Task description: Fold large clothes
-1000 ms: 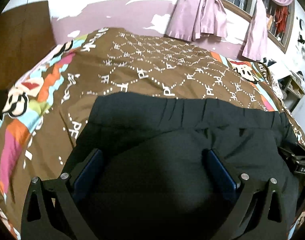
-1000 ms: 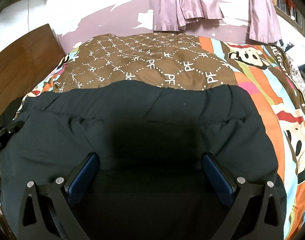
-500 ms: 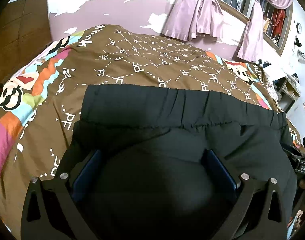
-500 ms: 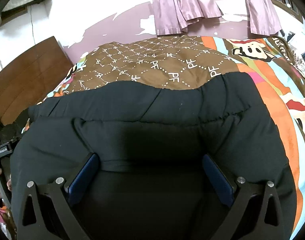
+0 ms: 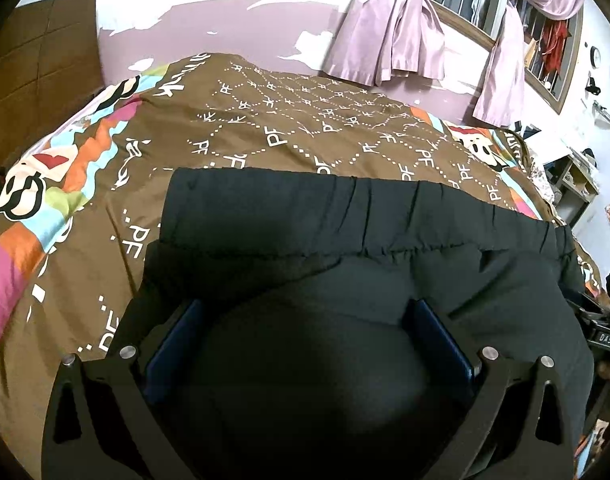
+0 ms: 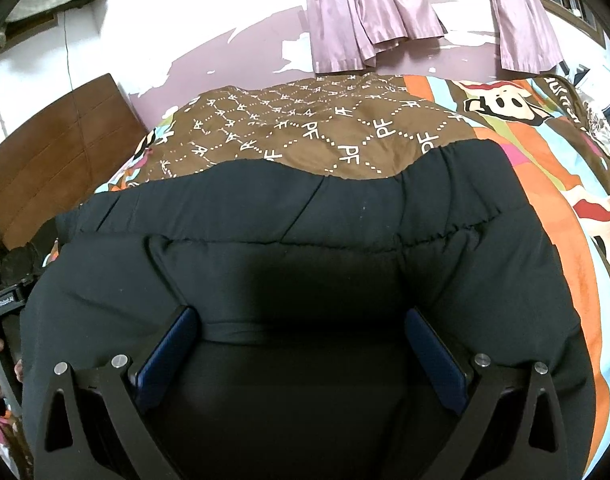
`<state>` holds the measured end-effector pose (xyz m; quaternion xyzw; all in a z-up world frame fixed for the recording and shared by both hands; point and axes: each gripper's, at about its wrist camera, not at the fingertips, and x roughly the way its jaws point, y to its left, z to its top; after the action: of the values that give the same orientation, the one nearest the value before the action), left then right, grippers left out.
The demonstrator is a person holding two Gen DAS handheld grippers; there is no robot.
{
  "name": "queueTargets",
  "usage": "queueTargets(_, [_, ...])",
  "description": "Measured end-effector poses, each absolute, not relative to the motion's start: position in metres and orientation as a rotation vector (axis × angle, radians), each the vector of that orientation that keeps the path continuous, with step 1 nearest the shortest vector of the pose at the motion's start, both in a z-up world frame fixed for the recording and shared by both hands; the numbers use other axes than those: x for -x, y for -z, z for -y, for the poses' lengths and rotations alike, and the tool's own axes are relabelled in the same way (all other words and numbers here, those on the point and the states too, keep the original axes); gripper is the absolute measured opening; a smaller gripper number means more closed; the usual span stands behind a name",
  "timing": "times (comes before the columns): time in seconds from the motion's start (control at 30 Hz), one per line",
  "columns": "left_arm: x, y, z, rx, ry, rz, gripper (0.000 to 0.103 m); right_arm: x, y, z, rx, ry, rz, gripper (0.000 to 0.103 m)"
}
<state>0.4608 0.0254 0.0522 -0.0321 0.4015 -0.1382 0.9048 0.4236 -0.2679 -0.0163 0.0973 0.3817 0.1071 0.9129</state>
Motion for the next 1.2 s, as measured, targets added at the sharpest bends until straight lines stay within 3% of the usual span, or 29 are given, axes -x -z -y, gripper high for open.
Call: queueTargets(1.2, [-0.452, -0.063, -0.032, 0.113, 0.299, -0.759, 0.102, -0.414, 0.015, 0.262, -0.132, -0.172, -0.751, 0.103])
